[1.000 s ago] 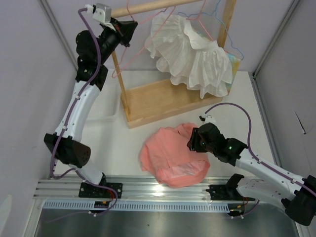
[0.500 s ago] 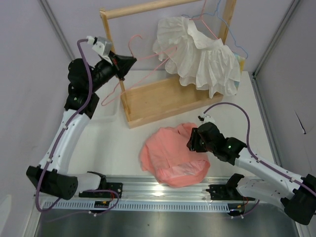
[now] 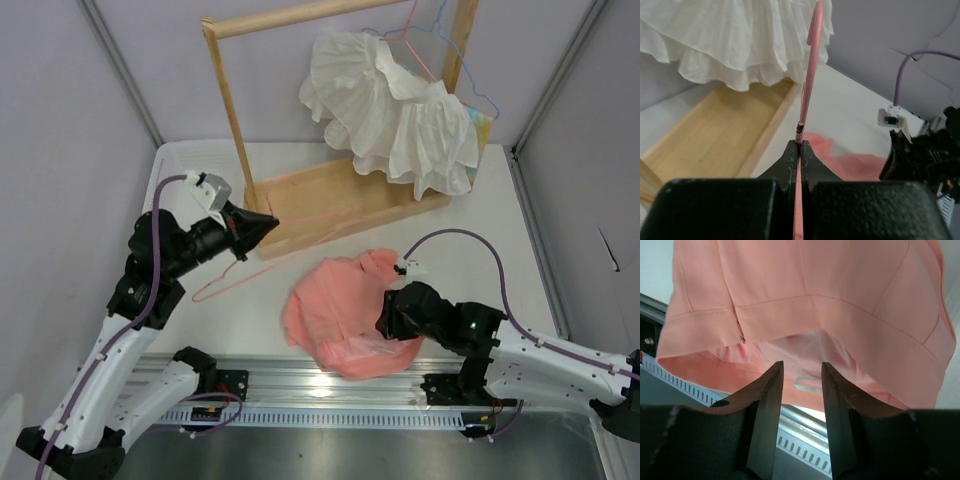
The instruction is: Place the skirt on the hanger
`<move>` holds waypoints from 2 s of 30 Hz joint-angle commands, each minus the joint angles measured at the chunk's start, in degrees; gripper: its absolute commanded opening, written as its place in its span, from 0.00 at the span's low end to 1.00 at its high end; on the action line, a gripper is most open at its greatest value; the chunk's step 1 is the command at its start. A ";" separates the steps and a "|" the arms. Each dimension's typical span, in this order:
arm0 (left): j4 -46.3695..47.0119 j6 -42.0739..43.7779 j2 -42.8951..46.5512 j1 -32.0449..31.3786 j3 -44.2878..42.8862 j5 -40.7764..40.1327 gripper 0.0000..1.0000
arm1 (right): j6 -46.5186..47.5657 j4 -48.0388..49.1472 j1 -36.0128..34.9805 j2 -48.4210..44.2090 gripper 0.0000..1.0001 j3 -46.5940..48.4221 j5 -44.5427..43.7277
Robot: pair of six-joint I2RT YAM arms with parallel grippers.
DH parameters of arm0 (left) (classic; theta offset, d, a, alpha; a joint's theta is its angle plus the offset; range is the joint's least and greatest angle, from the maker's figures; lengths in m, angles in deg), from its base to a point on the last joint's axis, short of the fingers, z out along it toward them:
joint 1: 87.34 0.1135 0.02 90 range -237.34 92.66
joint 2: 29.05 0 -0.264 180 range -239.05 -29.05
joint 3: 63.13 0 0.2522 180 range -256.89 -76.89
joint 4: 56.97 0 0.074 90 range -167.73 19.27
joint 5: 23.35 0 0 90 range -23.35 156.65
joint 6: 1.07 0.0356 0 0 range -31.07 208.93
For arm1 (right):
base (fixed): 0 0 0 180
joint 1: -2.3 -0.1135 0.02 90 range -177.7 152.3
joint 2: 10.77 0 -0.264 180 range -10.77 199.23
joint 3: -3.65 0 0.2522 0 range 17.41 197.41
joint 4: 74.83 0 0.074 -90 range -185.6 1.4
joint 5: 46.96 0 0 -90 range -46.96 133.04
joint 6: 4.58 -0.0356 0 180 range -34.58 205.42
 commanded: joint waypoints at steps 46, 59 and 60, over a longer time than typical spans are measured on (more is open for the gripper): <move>-28.46 -0.13 6.19 -13.22 3.07 -1.82 0.00 | 1.95 -8.14 -12.78 17.64 0.35 6.21 0.44; -33.91 0.66 5.75 -13.31 1.57 2.40 0.00 | 3.70 -5.41 -12.51 20.10 0.25 6.03 -0.87; -34.27 0.75 5.84 -13.31 1.83 2.40 0.00 | 3.79 -5.32 -12.34 20.19 0.24 5.94 -0.79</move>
